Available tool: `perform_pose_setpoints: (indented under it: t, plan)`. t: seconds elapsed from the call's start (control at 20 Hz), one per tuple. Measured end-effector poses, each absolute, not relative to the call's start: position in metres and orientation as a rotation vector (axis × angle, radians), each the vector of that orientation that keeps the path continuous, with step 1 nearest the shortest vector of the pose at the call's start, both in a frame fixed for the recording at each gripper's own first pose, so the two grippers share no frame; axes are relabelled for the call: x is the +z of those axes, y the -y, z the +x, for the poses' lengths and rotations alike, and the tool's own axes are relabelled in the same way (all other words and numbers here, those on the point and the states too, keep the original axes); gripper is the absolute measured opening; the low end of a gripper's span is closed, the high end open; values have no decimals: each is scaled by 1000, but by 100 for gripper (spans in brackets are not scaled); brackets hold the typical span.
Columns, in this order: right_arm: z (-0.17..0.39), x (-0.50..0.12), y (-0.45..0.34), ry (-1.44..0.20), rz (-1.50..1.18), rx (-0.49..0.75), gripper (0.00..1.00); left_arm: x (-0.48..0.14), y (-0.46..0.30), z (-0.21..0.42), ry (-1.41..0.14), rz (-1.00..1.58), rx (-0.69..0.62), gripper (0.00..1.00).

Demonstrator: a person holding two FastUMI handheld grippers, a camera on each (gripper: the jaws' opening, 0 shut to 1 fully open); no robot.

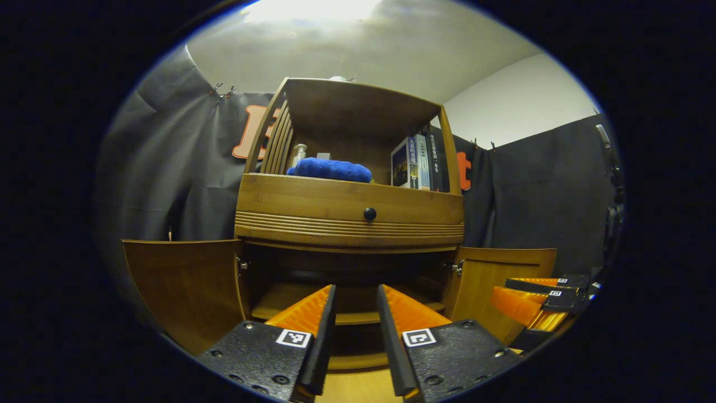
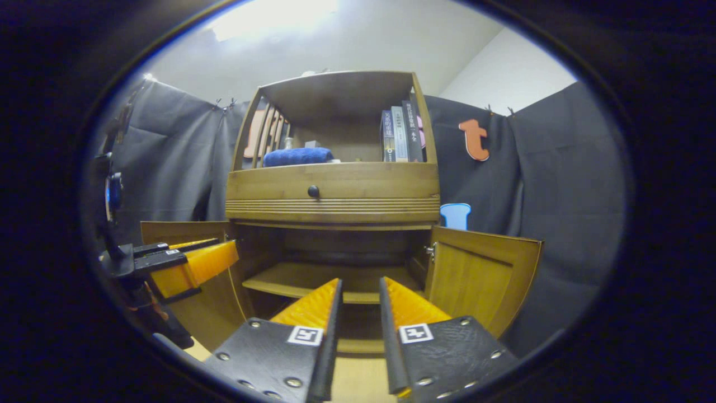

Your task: Open the right door of the double-door shoe cabinet with the right hand, and open the left door with the left hand.

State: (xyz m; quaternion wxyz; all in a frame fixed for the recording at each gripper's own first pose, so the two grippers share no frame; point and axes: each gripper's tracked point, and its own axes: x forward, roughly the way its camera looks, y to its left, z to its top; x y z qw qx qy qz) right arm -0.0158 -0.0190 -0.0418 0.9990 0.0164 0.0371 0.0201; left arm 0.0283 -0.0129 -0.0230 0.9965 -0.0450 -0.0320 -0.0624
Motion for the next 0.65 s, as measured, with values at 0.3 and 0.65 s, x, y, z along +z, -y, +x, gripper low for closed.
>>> perform_pose_setpoints:
  t: [0.3, 0.65]
  plan:
    - [-13, -45, 17, -93, 55, 52, 97, -34, 16, 33, 51, -91, -154, 94]
    - [-20, -47, 19, -88, 35, -4, 97, -34, 9, 47, 62, -69, -167, 96]
